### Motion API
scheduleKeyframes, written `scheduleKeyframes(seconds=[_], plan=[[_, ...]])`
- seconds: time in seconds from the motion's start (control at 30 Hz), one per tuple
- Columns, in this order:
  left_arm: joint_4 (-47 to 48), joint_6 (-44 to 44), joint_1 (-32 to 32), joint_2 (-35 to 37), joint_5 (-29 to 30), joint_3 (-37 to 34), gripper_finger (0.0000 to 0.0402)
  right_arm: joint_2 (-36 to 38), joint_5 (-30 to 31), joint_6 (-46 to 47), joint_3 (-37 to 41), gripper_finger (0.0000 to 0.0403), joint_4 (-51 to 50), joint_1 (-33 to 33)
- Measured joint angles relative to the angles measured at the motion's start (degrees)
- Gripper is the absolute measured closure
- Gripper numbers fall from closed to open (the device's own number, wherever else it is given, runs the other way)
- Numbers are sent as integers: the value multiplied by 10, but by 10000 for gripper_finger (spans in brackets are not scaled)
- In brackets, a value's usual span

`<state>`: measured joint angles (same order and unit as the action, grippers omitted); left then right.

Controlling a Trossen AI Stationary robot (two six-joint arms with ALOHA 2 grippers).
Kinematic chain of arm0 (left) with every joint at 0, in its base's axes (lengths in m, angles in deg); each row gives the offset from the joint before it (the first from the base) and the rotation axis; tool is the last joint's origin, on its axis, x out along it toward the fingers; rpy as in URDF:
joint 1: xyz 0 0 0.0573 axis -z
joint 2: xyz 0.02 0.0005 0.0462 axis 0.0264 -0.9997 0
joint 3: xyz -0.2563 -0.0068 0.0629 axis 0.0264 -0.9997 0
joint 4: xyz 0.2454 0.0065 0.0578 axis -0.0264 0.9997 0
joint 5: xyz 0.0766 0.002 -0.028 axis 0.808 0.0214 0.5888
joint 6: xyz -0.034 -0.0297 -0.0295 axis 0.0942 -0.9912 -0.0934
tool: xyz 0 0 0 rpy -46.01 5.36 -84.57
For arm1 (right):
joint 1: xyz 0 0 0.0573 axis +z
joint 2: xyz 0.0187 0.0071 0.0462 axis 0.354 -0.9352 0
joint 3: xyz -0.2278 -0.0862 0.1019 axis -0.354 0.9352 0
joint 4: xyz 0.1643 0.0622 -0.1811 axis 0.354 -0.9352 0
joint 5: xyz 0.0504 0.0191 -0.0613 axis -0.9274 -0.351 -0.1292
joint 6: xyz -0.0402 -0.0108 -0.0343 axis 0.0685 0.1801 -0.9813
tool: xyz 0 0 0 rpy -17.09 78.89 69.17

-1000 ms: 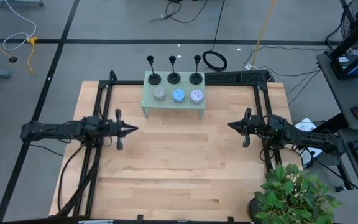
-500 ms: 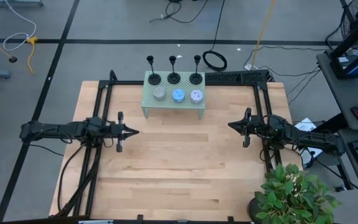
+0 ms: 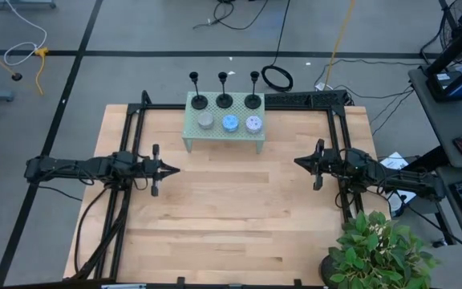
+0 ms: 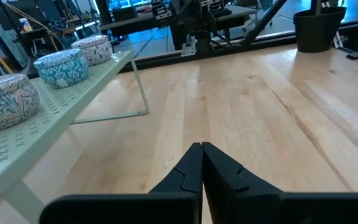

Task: Pick & Place candle stick holders
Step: Return to Home Position

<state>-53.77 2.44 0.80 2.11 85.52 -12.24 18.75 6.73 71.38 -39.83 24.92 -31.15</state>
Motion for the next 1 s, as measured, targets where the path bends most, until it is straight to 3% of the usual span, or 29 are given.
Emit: scheduleKeyframes(seconds=[0.3, 1.0], plan=[[-13, 0, 0, 0, 1, -2, 363, 0, 0, 0, 0, 399, 0, 0], [-32, 0, 0, 0, 2, -2, 362, 0, 0, 0, 0, 399, 0, 0]])
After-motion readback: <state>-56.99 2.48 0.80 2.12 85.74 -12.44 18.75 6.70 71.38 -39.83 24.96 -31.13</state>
